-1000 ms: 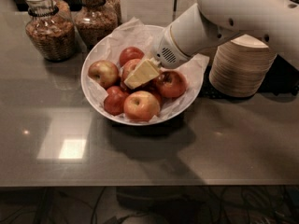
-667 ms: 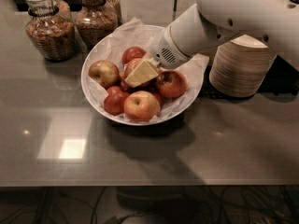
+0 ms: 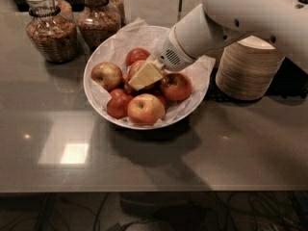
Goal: Pick apple from white bowl
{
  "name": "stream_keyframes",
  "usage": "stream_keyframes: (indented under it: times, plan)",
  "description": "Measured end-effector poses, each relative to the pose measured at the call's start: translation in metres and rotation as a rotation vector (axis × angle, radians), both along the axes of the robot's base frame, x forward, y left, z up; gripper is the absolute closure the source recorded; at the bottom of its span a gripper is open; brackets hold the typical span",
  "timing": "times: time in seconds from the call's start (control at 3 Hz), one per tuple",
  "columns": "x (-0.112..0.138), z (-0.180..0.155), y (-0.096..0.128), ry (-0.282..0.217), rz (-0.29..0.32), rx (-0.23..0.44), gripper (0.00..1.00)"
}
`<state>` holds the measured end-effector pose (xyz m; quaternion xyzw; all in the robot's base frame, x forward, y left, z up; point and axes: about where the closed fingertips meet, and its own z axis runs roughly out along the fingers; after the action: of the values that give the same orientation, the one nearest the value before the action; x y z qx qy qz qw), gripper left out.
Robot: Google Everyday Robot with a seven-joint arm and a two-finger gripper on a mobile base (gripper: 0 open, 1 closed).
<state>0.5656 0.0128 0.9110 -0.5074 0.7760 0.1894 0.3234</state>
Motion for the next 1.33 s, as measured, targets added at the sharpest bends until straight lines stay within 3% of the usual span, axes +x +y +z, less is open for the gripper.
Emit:
stream_keyframes:
  times: [0.33, 0.67, 1.0, 1.33]
  plan:
    - [0.002, -0.001, 0.001, 0.03, 0.025, 0.016, 1.0]
    - [0.014, 0.02, -0.014, -0.003, 0.032, 0.048, 1.0]
    - [0.029, 0.054, -0.035, -0.068, 0.024, 0.099, 1.0]
    - [0.028, 0.054, -0.034, -0.068, 0.026, 0.098, 1.0]
